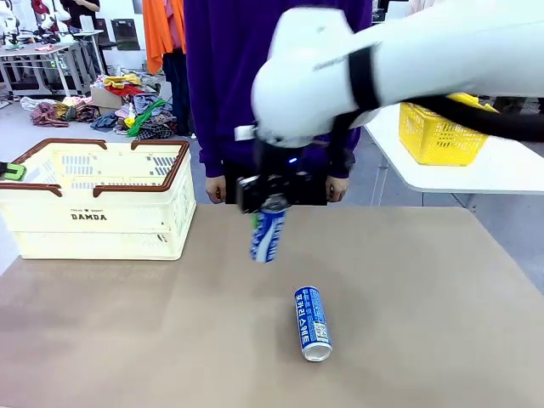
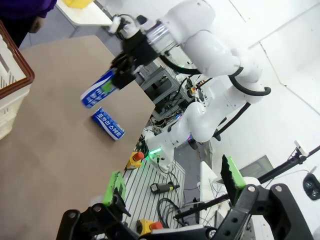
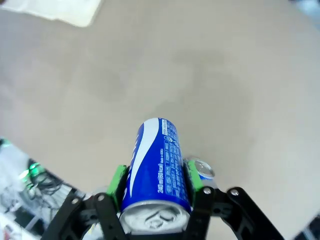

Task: Place the drinks into the Shopping basket.
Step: Pick up one drink and place it into the Shopping basket.

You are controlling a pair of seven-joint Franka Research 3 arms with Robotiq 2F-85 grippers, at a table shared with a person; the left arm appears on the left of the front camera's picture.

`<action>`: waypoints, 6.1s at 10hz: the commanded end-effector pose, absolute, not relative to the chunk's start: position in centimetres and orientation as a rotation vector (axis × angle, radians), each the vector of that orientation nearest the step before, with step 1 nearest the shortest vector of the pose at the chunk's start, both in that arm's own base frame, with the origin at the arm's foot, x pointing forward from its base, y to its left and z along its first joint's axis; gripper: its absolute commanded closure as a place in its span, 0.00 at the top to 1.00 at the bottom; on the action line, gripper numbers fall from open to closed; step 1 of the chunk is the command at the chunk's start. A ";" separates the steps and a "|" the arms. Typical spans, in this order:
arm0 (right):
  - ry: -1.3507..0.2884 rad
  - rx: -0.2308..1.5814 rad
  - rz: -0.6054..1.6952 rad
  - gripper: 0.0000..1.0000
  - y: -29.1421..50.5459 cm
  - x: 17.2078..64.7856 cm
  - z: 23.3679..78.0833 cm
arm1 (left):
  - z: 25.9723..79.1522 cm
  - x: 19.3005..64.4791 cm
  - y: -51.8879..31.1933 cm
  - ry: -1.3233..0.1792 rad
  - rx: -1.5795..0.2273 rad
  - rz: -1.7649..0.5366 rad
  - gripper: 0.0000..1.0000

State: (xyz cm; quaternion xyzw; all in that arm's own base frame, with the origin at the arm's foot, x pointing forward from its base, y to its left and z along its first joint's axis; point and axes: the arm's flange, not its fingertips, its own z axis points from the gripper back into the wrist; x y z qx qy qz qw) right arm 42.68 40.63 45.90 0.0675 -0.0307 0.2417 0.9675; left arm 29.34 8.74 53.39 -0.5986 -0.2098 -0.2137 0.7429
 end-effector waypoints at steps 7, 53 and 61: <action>0.044 0.023 0.619 0.00 44.7 44.8 38.8 | 53.6 29.2 8.6 -0.474 -1.333 -0.466 1.00; -0.062 1.316 -0.240 1.00 -25.3 28.5 48.0 | 48.4 40.0 -33.5 -0.140 -0.224 -0.204 1.00; -0.062 1.316 -0.240 1.00 -25.3 28.5 48.0 | 41.0 42.3 -37.3 -0.028 -0.017 -0.032 1.00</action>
